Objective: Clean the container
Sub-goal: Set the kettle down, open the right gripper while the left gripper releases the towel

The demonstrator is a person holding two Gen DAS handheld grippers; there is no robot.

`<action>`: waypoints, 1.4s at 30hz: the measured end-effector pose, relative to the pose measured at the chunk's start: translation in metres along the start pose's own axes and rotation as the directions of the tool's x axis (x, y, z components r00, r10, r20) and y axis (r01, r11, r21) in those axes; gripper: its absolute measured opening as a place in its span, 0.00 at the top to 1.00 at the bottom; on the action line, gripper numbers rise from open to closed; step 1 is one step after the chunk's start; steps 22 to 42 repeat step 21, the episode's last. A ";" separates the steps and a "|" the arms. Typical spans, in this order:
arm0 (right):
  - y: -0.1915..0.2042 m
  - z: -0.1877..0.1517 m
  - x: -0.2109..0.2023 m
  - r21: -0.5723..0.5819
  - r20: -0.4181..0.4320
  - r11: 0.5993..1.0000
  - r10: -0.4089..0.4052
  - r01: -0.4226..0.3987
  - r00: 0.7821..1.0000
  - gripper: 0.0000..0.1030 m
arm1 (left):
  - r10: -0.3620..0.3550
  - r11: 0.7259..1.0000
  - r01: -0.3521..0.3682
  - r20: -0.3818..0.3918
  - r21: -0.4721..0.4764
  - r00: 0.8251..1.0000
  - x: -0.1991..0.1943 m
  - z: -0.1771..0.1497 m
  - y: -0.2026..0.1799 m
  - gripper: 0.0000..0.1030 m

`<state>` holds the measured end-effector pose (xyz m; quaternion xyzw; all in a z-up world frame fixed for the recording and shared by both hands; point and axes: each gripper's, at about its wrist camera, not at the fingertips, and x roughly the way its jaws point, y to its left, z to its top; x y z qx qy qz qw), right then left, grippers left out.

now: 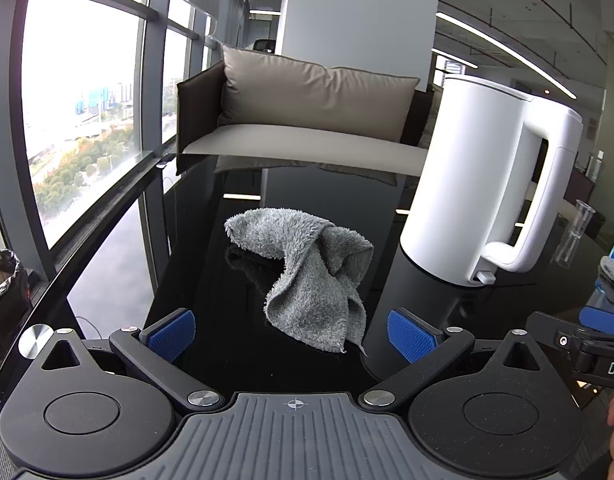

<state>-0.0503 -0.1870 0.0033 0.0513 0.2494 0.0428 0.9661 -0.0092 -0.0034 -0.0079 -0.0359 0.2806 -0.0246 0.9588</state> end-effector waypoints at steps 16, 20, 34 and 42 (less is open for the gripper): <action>0.001 -0.005 -0.010 -0.003 0.008 1.000 -0.021 0.021 1.000 0.01 | -0.003 1.000 0.003 0.007 0.006 1.000 -0.005 -0.005 -0.002 0.01; 0.002 -0.005 -0.011 -0.006 0.009 1.000 -0.021 0.021 1.000 0.01 | -0.007 1.000 0.007 0.007 0.002 1.000 -0.005 -0.004 -0.002 0.01; 0.002 -0.006 -0.011 -0.006 0.010 1.000 -0.021 0.021 1.000 0.01 | -0.010 1.000 0.010 0.006 0.000 1.000 -0.005 -0.004 -0.002 0.01; 0.002 -0.006 -0.011 -0.006 0.010 1.000 -0.021 0.021 1.000 0.01 | -0.010 1.000 0.010 0.006 0.000 1.000 -0.005 -0.004 -0.002 0.01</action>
